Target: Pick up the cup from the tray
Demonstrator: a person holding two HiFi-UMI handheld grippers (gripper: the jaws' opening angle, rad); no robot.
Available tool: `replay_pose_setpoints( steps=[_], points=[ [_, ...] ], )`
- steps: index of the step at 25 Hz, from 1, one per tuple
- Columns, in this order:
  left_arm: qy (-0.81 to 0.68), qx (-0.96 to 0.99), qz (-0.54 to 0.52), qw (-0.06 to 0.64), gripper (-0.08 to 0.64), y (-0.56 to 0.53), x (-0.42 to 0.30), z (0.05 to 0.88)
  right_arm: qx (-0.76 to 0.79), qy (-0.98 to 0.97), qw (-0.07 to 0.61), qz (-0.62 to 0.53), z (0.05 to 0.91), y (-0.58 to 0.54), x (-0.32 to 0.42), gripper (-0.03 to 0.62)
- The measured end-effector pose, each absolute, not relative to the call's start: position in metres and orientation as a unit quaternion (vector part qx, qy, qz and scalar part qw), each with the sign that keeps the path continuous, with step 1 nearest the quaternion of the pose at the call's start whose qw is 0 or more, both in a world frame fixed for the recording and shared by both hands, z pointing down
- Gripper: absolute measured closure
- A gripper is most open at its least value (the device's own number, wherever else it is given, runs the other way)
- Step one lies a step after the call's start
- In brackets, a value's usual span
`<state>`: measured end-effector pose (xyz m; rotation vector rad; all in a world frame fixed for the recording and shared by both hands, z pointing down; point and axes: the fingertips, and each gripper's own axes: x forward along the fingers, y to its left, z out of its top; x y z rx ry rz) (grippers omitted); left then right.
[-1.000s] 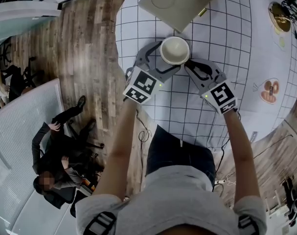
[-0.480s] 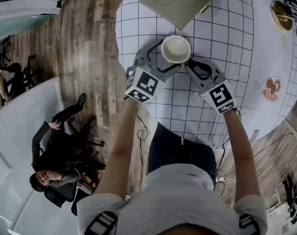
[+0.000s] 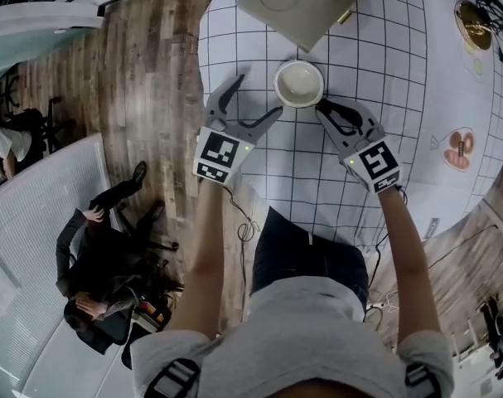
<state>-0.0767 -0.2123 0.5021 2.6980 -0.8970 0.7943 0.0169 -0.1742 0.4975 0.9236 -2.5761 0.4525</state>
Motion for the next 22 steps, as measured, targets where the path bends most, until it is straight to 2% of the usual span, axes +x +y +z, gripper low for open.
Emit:
replay_pose_setpoints(
  steps=[4, 8, 15, 22],
  points=[
    [-0.349, 0.9, 0.227, 0.126, 0.146, -0.22, -0.096, 0.471, 0.352, -0.912, 0.14, 0.155, 0.467, -0.175, 0.024, 0.535],
    [-0.361, 0.904, 0.2, 0.116, 0.147, -0.23, -0.089, 0.446, 0.368, -0.912, 0.103, 0.151, 0.438, -0.181, 0.024, 0.535],
    [-0.361, 0.916, 0.122, 0.127, 0.147, -0.248, -0.066, 0.4, 0.391, -0.904, 0.077, 0.155, 0.413, -0.19, 0.029, 0.535],
    [-0.319, 0.941, 0.088, 0.069, 0.149, -0.305, -0.046, 0.349, 0.417, -0.899, 0.081, 0.107, 0.385, -0.251, 0.056, 0.535]
  ],
)
